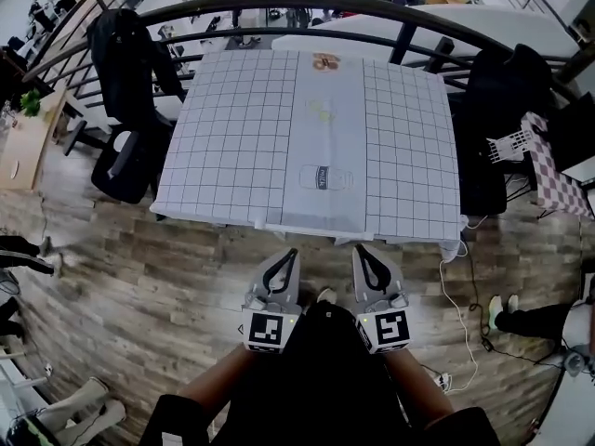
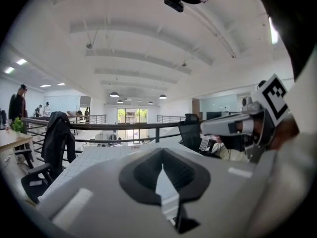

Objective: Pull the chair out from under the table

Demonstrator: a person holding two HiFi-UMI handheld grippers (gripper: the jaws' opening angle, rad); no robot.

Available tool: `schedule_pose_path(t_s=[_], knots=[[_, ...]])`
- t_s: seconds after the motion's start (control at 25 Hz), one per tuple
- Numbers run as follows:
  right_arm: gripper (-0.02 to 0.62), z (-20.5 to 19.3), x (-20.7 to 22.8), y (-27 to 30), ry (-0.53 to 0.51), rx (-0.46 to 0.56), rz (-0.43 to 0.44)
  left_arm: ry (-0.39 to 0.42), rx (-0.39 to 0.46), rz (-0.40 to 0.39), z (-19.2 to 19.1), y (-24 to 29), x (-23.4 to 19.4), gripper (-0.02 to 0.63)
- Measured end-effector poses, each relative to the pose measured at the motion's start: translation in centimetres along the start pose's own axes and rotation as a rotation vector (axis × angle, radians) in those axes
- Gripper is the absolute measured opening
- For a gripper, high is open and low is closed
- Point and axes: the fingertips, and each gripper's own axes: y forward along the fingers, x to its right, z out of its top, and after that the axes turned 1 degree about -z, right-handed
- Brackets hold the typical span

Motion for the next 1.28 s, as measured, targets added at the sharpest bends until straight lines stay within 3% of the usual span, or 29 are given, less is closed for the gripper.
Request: schedule_pose_path(t_s=[0.12, 0.24, 0.44, 0.68, 0.8, 0.88, 1.16, 1.28], knots=[[-0.003, -0.6, -0.3, 0.8, -0.031, -0.027, 0.011, -0.024, -0.001, -0.031, -0.3, 0.7, -0.4, 0.011], [-0.003, -1.5, -0.4, 1.7, -0.032, -0.061, 0.041, 0.004, -0.012, -0.054, -0.8, 1.4, -0.5, 0.011], [-0.003, -3.1, -0.1, 3.4, -0.075, -0.094, 0.051, 0.031, -0.111, -0.097, -4.2, 2.9, -1.0, 0.011], [-0.003, -6.9, -0.4, 5.3, -0.275, -0.167, 0.113, 0.071, -0.194, -0.167, -6.3, 4.1, -2.6, 0.014], [-0.003, -8.8, -0.1, 6.4, -0.319, -0.226, 0.143, 0.105, -0.278, -0.234, -8.0, 5.1, -2.8, 0.060], [-0.002, -10.1, 0.2, 7.1, -0.346, -0.276, 0.169, 0.134, -0.331, -0.284, -9.4, 5.8, -2.7, 0.104], [0.023, -14.5, 0.9, 9.1, -0.283, -0.425, 0.234, 0.368, -0.435, -0.403, -13.3, 6.8, -1.6, 0.123], [0.078, -16.8, 0.4, 9.4, -0.306, -0.510, 0.292, 0.387, -0.487, -0.480, -15.2, 7.2, -0.6, 0.146]])
